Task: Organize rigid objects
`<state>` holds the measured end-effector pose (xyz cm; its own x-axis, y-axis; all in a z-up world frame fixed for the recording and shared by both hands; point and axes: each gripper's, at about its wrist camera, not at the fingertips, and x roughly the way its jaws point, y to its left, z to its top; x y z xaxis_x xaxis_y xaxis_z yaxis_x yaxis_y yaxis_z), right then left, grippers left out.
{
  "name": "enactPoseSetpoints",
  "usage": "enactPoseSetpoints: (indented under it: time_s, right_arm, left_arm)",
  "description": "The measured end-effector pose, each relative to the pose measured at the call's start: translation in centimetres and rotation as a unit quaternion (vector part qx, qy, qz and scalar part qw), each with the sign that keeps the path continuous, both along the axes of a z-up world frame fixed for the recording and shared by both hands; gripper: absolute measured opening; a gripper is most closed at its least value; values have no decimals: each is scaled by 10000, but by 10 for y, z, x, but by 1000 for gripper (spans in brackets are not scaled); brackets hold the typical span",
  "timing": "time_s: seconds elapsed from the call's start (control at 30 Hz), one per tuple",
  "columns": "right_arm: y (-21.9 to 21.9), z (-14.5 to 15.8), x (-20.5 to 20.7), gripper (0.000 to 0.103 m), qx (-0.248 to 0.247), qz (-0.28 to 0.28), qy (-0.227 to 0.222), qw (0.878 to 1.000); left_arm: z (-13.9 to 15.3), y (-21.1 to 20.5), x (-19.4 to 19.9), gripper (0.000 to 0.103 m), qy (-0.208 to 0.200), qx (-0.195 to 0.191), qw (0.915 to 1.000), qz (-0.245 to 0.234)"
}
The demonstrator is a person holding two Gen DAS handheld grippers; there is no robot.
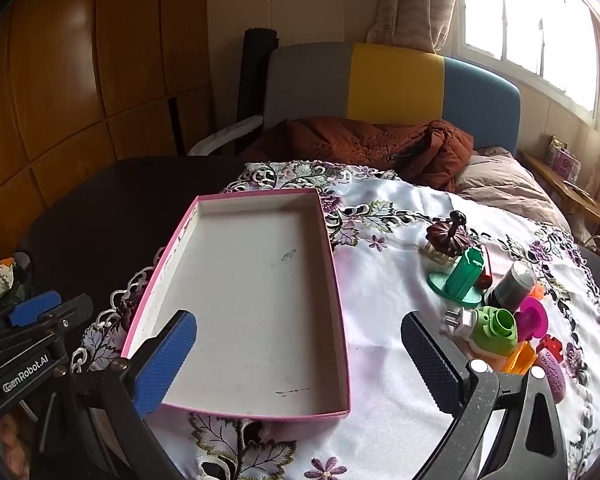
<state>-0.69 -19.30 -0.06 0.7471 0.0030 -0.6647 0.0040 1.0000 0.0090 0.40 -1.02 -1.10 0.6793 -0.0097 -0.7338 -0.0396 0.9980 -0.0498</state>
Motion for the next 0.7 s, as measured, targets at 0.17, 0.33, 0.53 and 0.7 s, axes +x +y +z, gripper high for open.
enactPoseSetpoints:
  time_s: [0.17,0.33,0.53,0.7]
  right_arm:
    - [1,0,0,103,-16,-4,1,10000]
    - [-3,-1,1,103,5,-35,17,10000]
    - [-7,-2,2,103,22,-76,35,10000]
    - [-11,-3,2,103,44,-106,44,9999]
  left_arm:
    - [-1,-3,0,44,-8,39,10000,-39]
    - [-1,-5,0,44,-7,79,9999,-86]
    - [-1,-9,1,44,32,122,9998,-152]
    - [-3,-13,3,44,83,145,9997,-202]
